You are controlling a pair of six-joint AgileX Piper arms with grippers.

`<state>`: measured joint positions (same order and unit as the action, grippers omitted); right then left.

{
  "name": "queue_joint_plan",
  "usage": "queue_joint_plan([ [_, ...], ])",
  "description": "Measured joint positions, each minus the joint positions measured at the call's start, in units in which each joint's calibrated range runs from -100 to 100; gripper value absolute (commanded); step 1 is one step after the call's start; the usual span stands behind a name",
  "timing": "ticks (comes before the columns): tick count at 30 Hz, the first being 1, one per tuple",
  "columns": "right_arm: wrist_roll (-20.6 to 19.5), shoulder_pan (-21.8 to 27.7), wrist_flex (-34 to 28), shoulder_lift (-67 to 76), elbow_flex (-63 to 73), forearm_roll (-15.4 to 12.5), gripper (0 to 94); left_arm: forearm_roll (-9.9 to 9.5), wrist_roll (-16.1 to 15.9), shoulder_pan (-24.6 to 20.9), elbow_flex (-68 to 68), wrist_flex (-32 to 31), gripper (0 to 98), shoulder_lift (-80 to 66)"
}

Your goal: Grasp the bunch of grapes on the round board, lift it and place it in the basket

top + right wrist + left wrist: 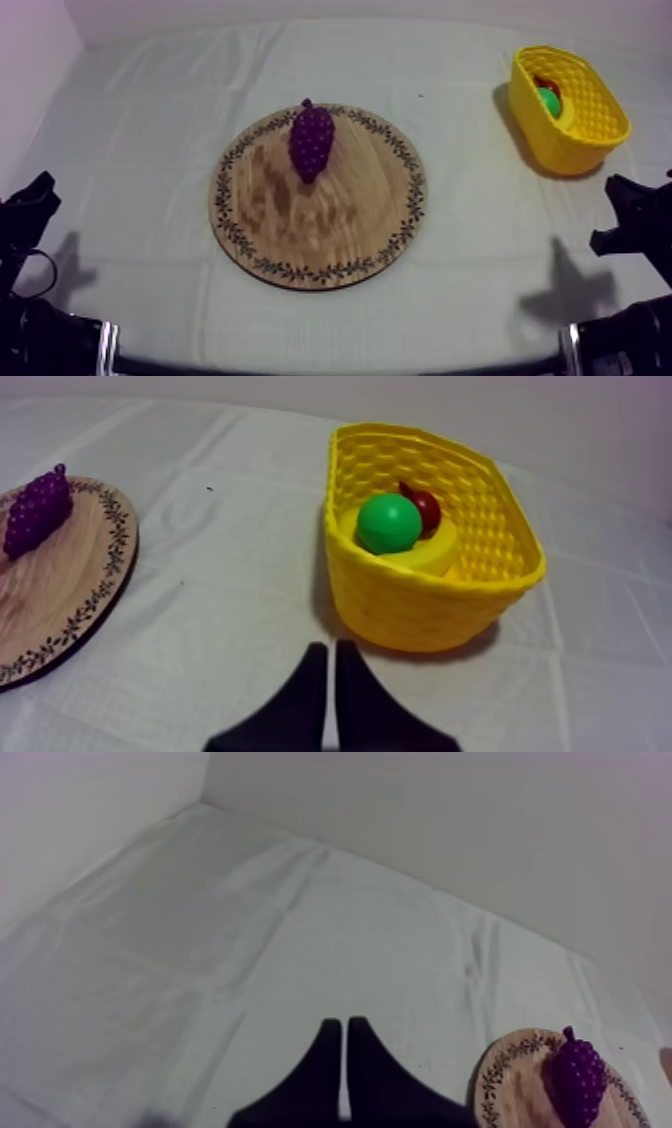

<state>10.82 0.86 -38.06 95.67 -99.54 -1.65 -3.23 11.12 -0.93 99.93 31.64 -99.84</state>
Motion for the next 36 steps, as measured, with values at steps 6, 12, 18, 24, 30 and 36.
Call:
queue_joint_plan([
  [6,0.0,0.0,0.0,0.0,0.0,0.0,0.5,0.00,0.0,0.0,0.0,0.0,0.0,0.0],
  [12,0.2,-1.1,0.0,0.0,0.0,0.0,0.5,0.00,0.0,0.0,0.0,0.1,0.0,0.0],
  [18,-1.1,-5.0,0.0,0.0,0.0,0.0,0.4,0.00,0.0,0.0,0.0,0.1,0.0,0.0],
  [24,-1.5,-9.8,0.0,0.0,0.0,-0.1,0.5,0.00,0.0,0.0,0.0,0.1,0.0,0.0],
  [30,-3.5,-11.9,0.0,0.0,0.0,-0.1,0.7,0.00,0.0,0.0,0.0,0.1,0.0,0.0],
  [36,-8.3,-14.6,0.1,-2.9,0.7,0.0,0.7,0.00,0.0,0.0,0.0,0.1,0.0,0.0],
])
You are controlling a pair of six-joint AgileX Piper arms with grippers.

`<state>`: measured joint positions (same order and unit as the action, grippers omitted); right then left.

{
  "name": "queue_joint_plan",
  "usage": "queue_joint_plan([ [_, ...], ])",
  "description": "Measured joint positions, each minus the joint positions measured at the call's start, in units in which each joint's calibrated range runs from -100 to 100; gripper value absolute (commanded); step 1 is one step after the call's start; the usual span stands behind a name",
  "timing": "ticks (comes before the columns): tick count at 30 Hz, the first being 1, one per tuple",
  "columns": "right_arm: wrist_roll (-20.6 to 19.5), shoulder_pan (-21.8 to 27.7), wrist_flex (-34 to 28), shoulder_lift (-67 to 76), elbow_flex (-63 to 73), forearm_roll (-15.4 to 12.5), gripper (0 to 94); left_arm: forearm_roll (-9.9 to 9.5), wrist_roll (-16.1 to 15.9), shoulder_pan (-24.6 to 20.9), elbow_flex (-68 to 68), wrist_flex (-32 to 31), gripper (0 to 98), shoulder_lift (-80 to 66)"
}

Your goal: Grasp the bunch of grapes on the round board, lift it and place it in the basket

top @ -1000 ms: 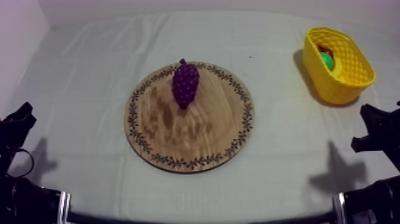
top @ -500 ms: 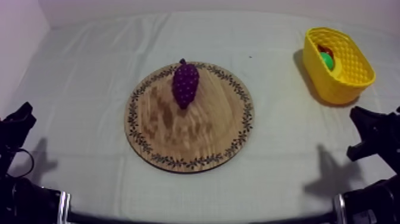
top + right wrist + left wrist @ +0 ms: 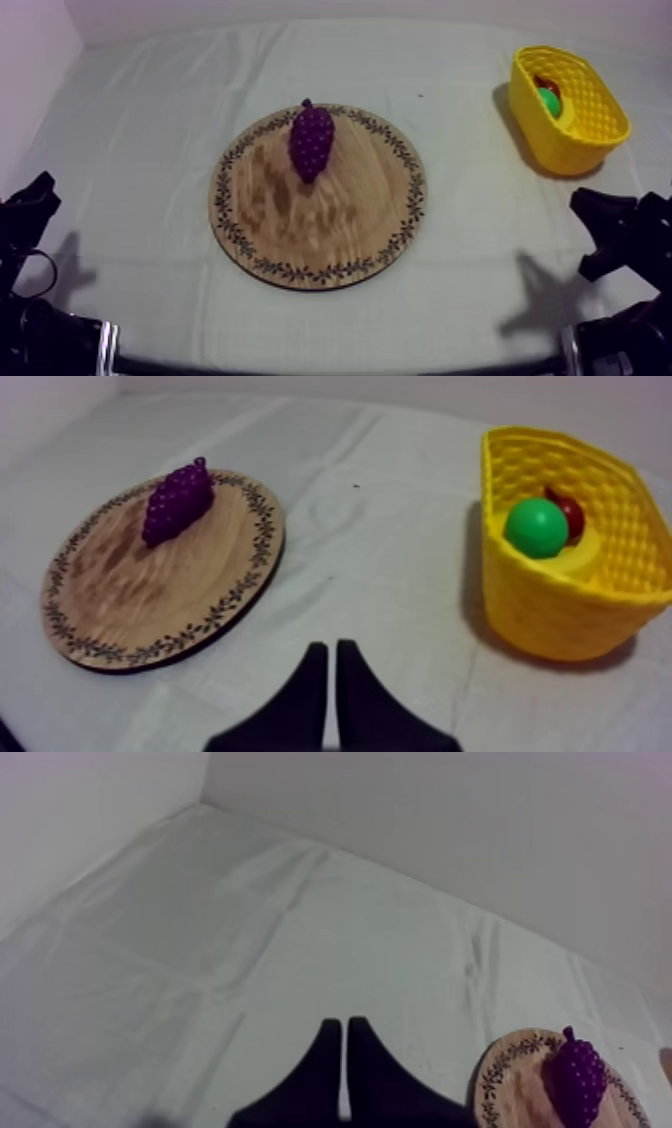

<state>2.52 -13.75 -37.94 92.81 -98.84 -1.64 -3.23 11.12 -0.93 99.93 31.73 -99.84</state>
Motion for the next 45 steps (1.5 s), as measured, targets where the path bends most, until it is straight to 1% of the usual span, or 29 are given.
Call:
queue_joint_plan([
  [2,-1.1,-0.9,0.0,-1.8,0.6,0.4,0.7,0.00,0.0,0.0,0.0,0.0,0.0,0.0],
  [7,-5.0,-2.6,0.6,-9.8,5.6,2.8,0.6,0.00,0.0,0.0,0.0,0.0,0.0,0.0],
  [9,-6.4,-2.7,0.6,-13.7,8.5,3.0,0.5,0.00,0.0,0.0,0.0,0.0,0.0,0.0],
  [12,-7.4,-2.7,-1.7,-19.1,13.7,2.5,0.4,0.00,0.0,0.0,0.0,0.0,0.0,0.0],
  [14,-7.2,-2.9,-3.7,-22.7,17.7,1.6,0.4,0.00,0.0,0.0,0.0,0.0,0.0,0.0],
  [17,-6.5,-3.7,-7.0,-27.2,24.0,1.6,0.4,0.00,0.0,0.0,0.0,0.0,0.0,0.0],
  [19,-6.5,-4.5,-9.5,-30.4,27.9,2.6,0.4,0.00,0.0,0.0,0.0,0.0,0.0,0.0],
  [26,-6.2,-6.9,-18.9,-41.3,43.6,4.3,0.4,0.00,0.0,0.0,0.0,0.0,0.0,0.0],
  [30,-6.9,-9.3,-24.9,-48.5,52.4,6.0,0.4,0.00,0.0,0.0,0.0,0.0,0.0,0.0],
  [34,-7.2,-11.3,-29.1,-55.6,60.3,7.4,0.4,0.00,0.0,0.0,0.0,0.0,0.0,0.0],
  [38,-8.5,-13.3,-32.1,-63.6,67.6,9.5,0.4,0.00,0.0,0.0,0.0,0.0,0.0,0.0],
  [45,-9.9,-14.3,-41.1,-78.7,82.5,9.3,0.4,0.00,0.0,0.0,0.0,0.0,0.0,0.0],
])
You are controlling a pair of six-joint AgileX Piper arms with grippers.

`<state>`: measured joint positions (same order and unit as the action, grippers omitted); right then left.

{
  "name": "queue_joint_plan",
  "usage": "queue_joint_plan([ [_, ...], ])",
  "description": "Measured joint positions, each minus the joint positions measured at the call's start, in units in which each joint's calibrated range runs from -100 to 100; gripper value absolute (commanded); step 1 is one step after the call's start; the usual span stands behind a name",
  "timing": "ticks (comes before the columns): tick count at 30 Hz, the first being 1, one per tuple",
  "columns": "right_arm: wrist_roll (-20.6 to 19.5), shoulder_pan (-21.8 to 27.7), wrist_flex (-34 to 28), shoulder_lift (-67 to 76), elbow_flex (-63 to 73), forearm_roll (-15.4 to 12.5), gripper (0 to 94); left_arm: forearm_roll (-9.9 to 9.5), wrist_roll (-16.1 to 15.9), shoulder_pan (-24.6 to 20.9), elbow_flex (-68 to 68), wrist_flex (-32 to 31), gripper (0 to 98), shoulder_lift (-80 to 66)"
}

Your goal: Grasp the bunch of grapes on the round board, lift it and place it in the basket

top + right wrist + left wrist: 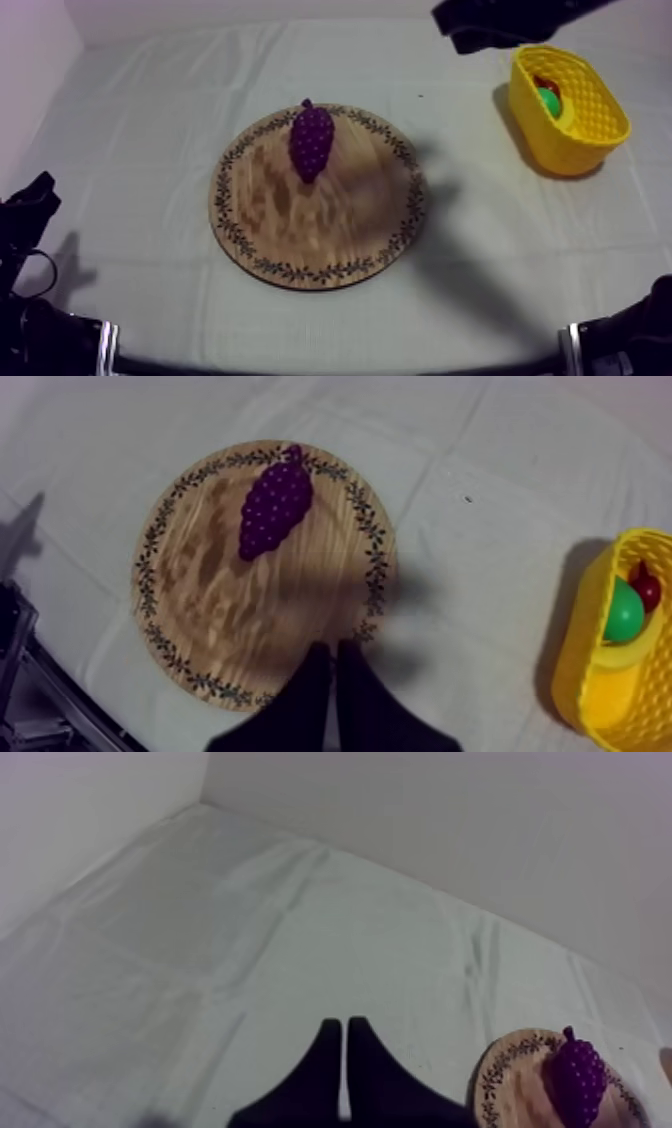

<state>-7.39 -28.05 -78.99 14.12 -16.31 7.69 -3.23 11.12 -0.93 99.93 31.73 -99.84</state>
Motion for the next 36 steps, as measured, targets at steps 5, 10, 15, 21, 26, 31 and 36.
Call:
queue_joint_plan([
  [5,-1.1,-0.7,-5.6,-10.0,10.2,-1.2,0.4,0.00,0.0,0.0,0.0,0.0,0.0,0.0],
  [10,-2.5,-1.4,-10.1,-19.3,19.3,-3.3,0.4,0.00,0.0,0.0,0.0,-0.1,0.0,0.0],
  [15,-5.2,-1.0,-10.8,-27.6,26.1,-4.2,0.4,0.00,0.0,0.0,0.0,-0.1,0.0,0.0],
  [21,-7.2,-0.6,-11.5,-35.7,33.7,-4.4,6.1,0.00,0.0,0.0,0.0,-0.1,0.0,0.0],
  [26,-8.3,-0.4,-14.5,-38.4,39.3,-4.6,37.3,0.00,0.0,0.0,0.0,0.0,0.0,0.0],
  [31,-7.2,-0.5,-17.2,-38.5,40.7,-7.2,60.4,0.00,0.0,0.0,0.0,0.0,0.0,0.0],
  [36,-7.6,-0.5,-17.8,-38.6,40.7,-8.3,70.7,0.00,0.0,0.0,0.0,0.0,0.0,0.0],
])
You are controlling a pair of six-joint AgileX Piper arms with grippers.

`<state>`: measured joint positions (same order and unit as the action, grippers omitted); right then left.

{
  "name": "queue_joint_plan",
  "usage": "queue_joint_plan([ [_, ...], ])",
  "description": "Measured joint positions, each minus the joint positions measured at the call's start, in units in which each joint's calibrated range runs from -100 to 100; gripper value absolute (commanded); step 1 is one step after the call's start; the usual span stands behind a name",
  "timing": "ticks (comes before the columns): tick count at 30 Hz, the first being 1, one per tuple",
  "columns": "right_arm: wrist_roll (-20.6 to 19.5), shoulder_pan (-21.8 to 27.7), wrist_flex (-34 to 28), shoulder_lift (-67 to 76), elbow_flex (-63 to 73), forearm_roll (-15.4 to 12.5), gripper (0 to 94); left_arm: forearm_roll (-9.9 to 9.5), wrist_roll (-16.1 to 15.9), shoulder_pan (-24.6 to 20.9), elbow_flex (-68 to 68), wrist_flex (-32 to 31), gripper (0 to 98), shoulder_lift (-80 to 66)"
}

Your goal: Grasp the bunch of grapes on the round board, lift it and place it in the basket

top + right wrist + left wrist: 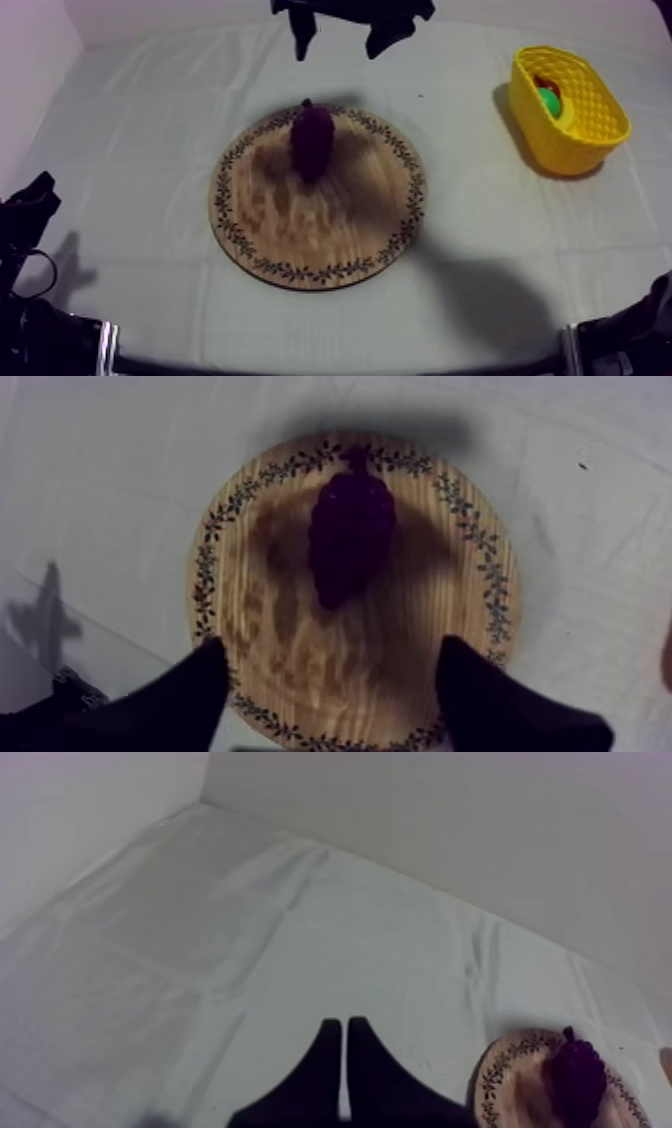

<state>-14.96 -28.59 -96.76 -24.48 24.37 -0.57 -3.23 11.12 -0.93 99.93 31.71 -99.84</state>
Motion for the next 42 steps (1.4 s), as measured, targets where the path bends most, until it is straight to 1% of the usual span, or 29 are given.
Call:
queue_joint_plan([
  [11,-1.9,-0.6,0.4,-4.6,-0.8,-0.3,75.4,0.00,0.0,0.0,0.0,0.0,0.0,0.0],
  [19,-2.6,-0.9,2.8,-12.4,-0.3,-0.8,76.6,0.00,0.0,0.0,0.0,0.0,0.0,0.0],
  [21,-2.8,-0.8,4.2,-14.6,0.3,-1.1,76.3,0.00,0.0,0.0,0.0,0.0,0.0,0.0],
  [24,-3.1,-0.8,5.8,-18.0,2.0,-1.2,76.0,0.00,0.0,0.0,0.0,0.0,0.0,0.0],
  [36,-3.6,-0.9,6.4,-29.7,12.7,-2.5,76.7,0.00,0.0,0.0,0.0,0.0,0.0,0.0],
  [39,-3.8,-0.9,6.4,-32.0,15.3,-2.5,75.1,0.00,0.0,0.0,0.0,0.0,0.0,0.0],
  [42,-4.0,-0.8,6.4,-33.9,17.3,-2.4,68.3,0.00,0.0,0.0,0.0,0.0,0.0,0.0],
])
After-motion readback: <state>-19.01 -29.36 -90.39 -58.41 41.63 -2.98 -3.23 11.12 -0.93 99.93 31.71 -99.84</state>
